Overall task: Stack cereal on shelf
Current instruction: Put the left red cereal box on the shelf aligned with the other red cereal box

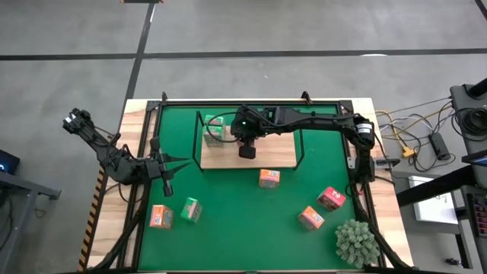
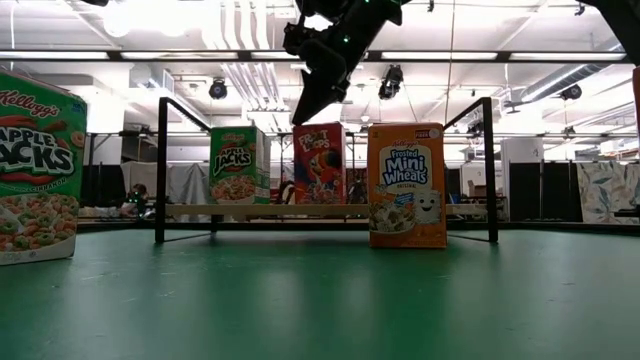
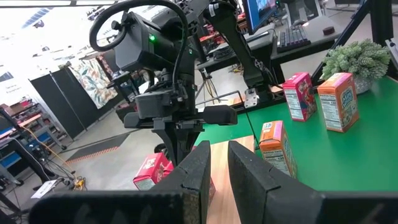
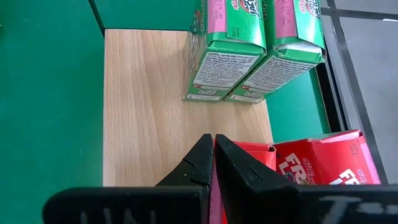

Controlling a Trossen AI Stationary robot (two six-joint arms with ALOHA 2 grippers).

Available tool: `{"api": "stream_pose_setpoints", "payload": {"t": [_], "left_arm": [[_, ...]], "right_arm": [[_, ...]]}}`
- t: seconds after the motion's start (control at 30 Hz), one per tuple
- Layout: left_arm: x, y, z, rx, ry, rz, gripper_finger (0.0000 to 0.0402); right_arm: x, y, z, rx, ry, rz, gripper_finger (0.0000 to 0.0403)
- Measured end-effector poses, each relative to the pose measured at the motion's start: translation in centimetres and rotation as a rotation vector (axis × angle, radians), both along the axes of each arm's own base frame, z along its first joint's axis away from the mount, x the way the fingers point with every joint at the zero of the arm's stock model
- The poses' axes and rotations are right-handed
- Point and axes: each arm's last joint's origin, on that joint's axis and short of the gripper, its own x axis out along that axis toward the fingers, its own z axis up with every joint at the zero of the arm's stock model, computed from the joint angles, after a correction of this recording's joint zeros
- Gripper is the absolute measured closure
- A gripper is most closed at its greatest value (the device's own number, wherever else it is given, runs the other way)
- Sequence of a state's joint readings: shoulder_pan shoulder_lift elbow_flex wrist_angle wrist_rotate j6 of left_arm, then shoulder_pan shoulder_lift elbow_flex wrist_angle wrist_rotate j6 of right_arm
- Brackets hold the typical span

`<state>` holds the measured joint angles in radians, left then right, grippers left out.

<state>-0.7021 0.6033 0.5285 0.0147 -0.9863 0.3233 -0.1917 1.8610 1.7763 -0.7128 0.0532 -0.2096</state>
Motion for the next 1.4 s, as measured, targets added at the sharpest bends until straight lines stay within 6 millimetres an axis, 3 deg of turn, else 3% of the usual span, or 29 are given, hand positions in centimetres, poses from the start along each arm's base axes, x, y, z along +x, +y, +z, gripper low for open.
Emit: {"api": "stream_pose_setpoints", "payload": {"t": [1.4], "left_arm": [[0.00, 0.00, 0.01, 0.001, 0.000, 0.000, 0.0362]], "right_arm": [[-0.32, 0.28, -0.05, 0.023, 0.031, -0.016, 0.0394]]}}
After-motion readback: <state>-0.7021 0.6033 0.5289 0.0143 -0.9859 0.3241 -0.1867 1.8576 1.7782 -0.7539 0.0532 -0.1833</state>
